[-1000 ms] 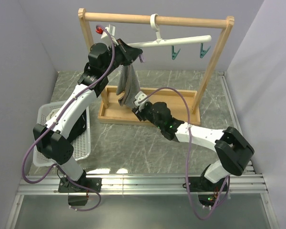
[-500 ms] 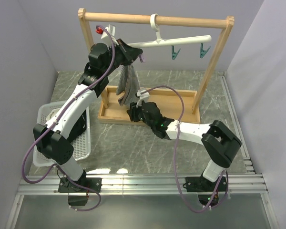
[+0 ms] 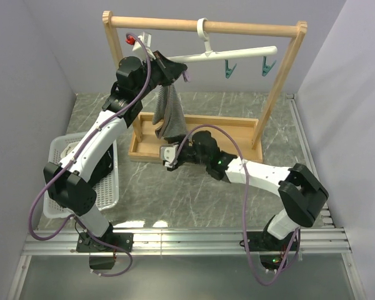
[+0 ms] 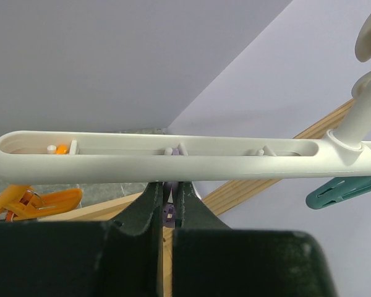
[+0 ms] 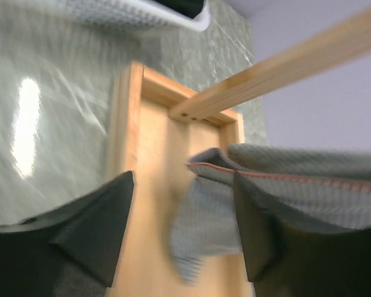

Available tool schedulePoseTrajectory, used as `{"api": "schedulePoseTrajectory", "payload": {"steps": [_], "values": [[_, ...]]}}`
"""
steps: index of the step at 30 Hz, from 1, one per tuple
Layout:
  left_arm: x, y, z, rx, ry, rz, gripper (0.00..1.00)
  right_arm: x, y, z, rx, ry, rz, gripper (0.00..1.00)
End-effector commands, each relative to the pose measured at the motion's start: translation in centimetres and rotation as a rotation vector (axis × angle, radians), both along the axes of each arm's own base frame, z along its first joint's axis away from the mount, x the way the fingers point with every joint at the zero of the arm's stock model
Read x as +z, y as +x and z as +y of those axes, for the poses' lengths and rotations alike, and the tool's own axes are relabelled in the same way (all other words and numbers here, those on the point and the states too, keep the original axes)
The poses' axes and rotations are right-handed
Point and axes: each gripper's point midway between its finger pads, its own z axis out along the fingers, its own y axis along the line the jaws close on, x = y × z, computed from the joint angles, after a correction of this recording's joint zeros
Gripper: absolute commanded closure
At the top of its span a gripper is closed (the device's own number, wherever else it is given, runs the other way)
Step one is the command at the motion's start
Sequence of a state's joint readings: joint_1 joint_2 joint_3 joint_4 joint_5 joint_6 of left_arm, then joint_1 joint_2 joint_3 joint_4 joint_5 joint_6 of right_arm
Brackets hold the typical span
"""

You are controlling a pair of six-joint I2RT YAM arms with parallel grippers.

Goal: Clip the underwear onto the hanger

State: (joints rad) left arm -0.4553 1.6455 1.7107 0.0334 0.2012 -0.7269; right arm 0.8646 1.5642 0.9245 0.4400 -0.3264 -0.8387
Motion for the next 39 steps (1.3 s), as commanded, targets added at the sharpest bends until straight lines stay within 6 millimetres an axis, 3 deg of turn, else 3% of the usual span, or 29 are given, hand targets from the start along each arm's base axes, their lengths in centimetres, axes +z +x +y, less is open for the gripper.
{"api": "schedulePoseTrajectory", "payload": {"steps": [1,3,4,8,17,32,39], "values": [[2.6,-0.8,0.2,0.003,-0.029,-0.048,1.0,0.9,-0.3,-0.1,0.285,-0.252,-0.284,0.26],[2.6,-0.9,0.1,0.0,-0.027,-0.049,1.0,1.2,1.2,-0.4,0.314,-0.317,-0.369,0.24],[2.5,-0.9,0.0,-0.002,-0.025,-0.047,1.0,0.2,1.7,-0.4,0.327,-0.355,-0.366,0.24],[2.5,-1.0,-0.2,-0.007,-0.021,-0.046,1.0,-0.6,3.1,-0.6,0.437,-0.477,-0.447,0.25],[2.2,-1.2,-0.5,-0.012,-0.016,-0.041,1.0,-2.7,6.0,-0.5,0.539,-0.735,-0.425,0.26],[1.5,-1.6,-1.1,-0.02,-0.008,-0.037,1.0,-2.8,10.1,2.6,0.496,-0.773,-0.469,0.26],[1.6,-1.6,-1.3,-0.024,-0.012,-0.037,1.0,-4.6,11.5,3.5,0.47,-0.829,-0.475,0.26]]}}
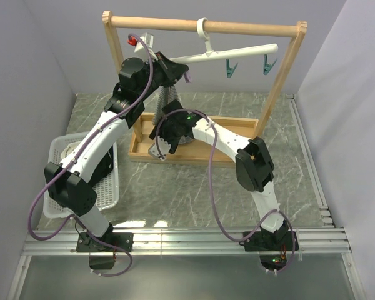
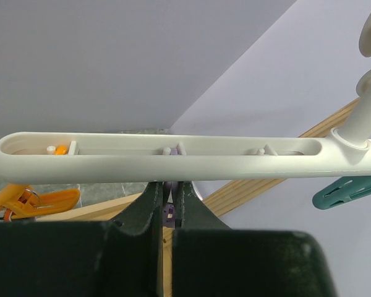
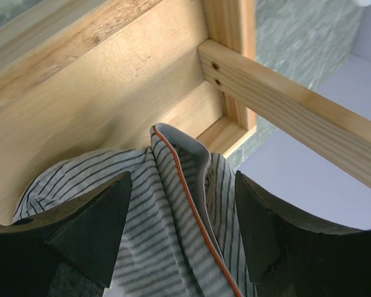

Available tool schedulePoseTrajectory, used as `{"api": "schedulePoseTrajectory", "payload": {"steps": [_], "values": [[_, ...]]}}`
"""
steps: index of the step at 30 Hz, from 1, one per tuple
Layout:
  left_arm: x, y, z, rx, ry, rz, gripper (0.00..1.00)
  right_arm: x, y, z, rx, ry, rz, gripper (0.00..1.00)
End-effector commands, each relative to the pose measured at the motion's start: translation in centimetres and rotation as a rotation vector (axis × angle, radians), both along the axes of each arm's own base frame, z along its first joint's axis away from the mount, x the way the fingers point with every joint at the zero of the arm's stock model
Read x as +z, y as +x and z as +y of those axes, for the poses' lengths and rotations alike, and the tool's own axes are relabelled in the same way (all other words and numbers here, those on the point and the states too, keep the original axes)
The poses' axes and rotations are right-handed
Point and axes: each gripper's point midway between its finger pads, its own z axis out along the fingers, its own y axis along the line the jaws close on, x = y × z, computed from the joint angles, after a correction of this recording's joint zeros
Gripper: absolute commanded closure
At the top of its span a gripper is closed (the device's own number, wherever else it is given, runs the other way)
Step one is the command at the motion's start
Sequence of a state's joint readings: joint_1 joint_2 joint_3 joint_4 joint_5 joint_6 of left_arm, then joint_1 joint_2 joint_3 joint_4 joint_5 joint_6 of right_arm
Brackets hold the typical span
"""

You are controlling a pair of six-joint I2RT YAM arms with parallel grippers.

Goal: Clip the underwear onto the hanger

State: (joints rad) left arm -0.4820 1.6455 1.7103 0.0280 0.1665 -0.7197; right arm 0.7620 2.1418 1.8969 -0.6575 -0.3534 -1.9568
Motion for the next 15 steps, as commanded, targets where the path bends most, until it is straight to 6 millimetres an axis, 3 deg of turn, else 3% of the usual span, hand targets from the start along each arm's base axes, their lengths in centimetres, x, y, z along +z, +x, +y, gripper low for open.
{"api": "schedulePoseTrajectory", "payload": {"steps": [1,7,10,15], "values": [[1.5,-1.2,-0.6,-0.032,-0.014,-0.036,1.0,0.7,1.0,1.1,-0.016,-0.008,-0.048,0.26],[1.2,-1.2,-0.6,-0.031,-0.011,-0.03,1.0,-0.1,2.3,1.1,-0.064,-0.056,-0.089,0.27],[1.2,-1.1,-0.6,-0.031,-0.01,-0.029,1.0,-0.6,3.0,0.7,-0.088,-0.089,-0.106,0.33],[1.1,-1.1,-0.6,-0.03,-0.006,-0.028,1.0,-0.5,3.1,0.4,-0.105,-0.105,-0.112,0.52]]}}
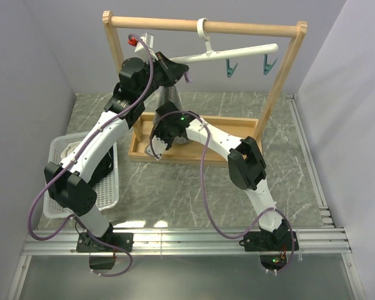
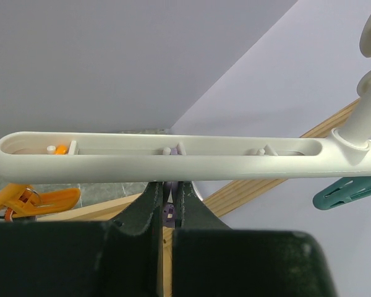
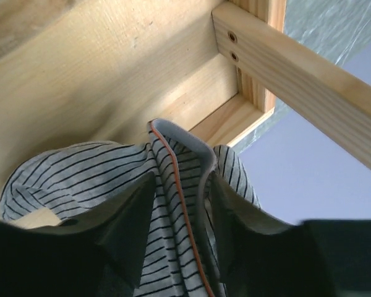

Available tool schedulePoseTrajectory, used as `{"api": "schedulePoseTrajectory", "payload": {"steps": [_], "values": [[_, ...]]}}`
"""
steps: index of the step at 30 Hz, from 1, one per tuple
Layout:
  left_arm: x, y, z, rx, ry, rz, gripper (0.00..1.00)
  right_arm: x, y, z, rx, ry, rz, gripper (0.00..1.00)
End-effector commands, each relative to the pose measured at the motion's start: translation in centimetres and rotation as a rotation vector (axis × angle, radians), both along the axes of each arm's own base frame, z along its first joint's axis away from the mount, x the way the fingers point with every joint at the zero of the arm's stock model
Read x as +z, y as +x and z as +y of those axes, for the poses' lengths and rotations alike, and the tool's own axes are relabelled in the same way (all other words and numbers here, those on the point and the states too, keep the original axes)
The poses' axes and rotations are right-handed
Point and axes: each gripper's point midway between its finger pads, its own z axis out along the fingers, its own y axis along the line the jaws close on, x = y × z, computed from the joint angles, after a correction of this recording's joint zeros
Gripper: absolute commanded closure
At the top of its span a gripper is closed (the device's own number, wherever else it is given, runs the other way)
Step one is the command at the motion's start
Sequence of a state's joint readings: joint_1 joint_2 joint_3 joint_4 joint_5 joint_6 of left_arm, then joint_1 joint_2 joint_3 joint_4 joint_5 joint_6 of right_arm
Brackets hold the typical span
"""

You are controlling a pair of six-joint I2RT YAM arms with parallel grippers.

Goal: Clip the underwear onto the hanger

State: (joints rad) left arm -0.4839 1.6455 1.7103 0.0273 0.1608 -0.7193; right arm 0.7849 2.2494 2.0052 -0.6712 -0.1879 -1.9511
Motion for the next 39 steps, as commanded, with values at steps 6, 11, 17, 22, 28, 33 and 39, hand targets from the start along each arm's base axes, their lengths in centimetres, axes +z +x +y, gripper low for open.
{"api": "schedulePoseTrajectory", "payload": {"steps": [6,11,17,22,28,33,39], "values": [[1.1,-1.1,-0.7,-0.034,-0.006,-0.031,1.0,2.5,0.5,-0.5,-0.028,0.0,-0.023,1.0],[1.0,-1.1,-0.6,-0.032,0.001,-0.031,1.0,5.2,-0.4,-0.5,-0.024,0.087,0.016,1.0],[1.3,-1.3,-0.6,-0.037,-0.007,-0.036,1.0,9.7,-2.7,-2.3,-0.036,0.265,0.108,1.0],[1.7,-1.2,-0.6,-0.038,-0.012,-0.044,1.0,12.7,-4.6,-4.3,-0.083,0.465,0.226,1.0],[1.7,-1.2,-0.7,-0.045,-0.018,-0.046,1.0,16.9,-5.6,-6.3,-0.201,0.747,0.384,1.0],[2.0,-1.2,-0.5,-0.049,-0.026,-0.051,1.0,19.6,-5.6,-7.8,-0.34,0.958,0.547,1.0],[2.2,-1.4,-0.5,-0.066,-0.029,-0.06,1.0,22.6,-5.4,-8.7,-0.477,1.161,0.723,1.0]]}}
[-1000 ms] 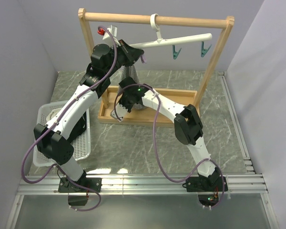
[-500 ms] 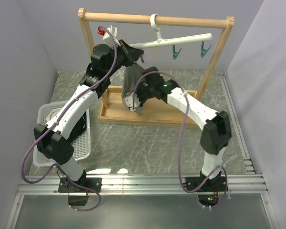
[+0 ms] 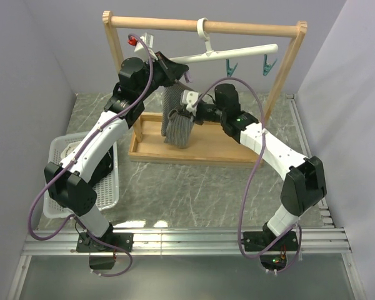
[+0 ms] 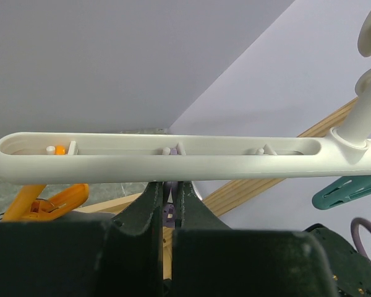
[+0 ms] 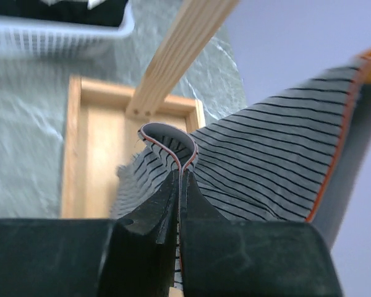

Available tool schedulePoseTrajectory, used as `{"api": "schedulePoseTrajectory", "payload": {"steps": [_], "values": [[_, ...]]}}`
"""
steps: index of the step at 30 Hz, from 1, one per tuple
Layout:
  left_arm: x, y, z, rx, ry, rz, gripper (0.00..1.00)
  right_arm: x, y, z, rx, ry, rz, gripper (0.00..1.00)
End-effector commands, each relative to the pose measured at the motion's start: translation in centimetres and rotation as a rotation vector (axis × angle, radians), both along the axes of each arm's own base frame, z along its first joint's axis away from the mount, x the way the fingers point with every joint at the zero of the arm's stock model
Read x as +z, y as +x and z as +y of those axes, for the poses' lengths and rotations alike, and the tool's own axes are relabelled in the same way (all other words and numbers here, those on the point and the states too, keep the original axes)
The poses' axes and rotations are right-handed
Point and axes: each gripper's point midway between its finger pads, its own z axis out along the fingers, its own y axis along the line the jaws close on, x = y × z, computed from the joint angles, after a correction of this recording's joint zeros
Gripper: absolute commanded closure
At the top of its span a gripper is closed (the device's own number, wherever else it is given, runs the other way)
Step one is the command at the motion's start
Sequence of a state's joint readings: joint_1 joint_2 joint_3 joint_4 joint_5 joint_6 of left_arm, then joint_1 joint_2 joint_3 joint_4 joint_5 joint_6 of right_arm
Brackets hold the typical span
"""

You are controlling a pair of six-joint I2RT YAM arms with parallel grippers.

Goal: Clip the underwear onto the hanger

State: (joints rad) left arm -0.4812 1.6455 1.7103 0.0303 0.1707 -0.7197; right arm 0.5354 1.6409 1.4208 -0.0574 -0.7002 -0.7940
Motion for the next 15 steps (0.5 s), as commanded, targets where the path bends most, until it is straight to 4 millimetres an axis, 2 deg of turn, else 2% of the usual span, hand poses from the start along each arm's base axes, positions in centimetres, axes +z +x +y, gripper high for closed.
{"api": "schedulePoseTrajectory", "payload": {"steps": [1,4,7,15], "values": [[2.1,-1.4,-0.6,-0.065,-0.027,-0.057,1.0,6.8,-0.7,-0.3,-0.057,0.244,0.067,1.0],[2.2,-1.7,-0.7,-0.078,-0.028,-0.066,1.0,7.7,-0.4,-0.6,-0.109,0.298,0.115,1.0],[2.2,-1.9,-0.8,-0.091,-0.023,-0.069,1.0,7.8,0.2,-1.0,-0.151,0.313,0.161,1.0],[1.4,-2.1,-0.6,-0.098,0.012,-0.073,1.0,8.5,2.0,-3.1,-0.27,0.372,0.209,1.0]]}}
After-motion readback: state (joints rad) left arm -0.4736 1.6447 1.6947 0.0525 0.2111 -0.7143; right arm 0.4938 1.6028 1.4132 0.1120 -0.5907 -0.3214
